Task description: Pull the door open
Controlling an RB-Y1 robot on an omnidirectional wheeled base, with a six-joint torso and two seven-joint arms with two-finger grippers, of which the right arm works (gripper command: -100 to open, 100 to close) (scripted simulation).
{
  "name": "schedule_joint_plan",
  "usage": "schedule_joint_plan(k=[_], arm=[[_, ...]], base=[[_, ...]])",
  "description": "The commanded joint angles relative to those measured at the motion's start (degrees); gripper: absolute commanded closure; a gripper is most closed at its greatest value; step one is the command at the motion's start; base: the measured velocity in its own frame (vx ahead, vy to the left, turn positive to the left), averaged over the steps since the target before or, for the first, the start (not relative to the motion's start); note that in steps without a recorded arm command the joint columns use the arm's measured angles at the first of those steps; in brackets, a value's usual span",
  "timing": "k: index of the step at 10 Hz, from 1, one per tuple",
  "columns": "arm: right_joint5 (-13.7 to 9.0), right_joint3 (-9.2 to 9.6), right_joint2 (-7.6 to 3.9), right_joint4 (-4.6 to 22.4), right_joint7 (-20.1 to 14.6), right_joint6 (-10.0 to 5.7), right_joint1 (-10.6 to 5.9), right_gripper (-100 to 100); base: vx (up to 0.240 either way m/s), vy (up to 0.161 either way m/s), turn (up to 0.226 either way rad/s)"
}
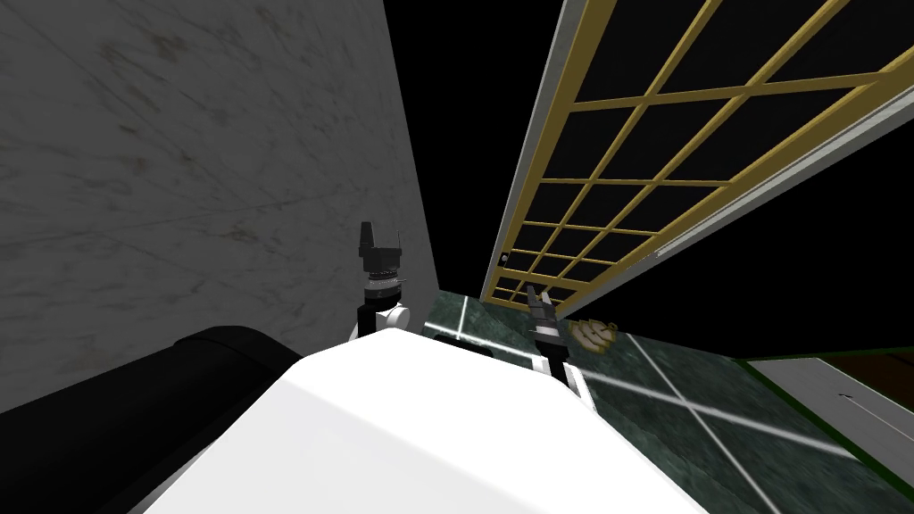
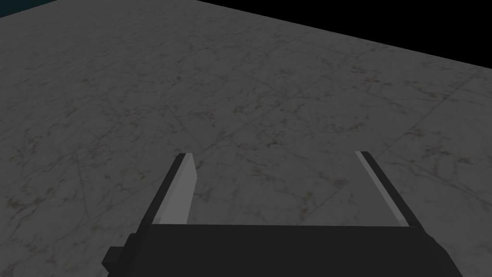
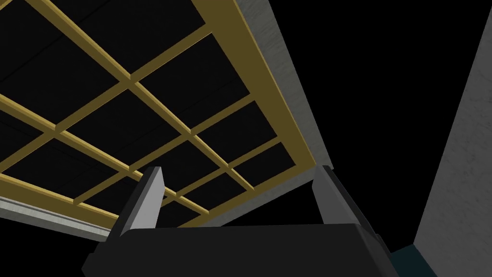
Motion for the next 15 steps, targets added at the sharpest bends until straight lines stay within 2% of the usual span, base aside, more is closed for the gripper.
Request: schedule_joint_plan(k=[1,9,15], arm=[[0.66,-0.25,0.0,2.16,2.08,-0.63,-0.64,-100],[3.92,-1.27,0.61,12.31,11.72,-3.87,-3.31,-100],[6.2,-1.99,1.48,19.41,18.47,-6.15,-5.17,-100]], base=[[0.102,0.001,-0.004],[0.097,0.005,-0.012],[0.097,0.002,-0.026]])
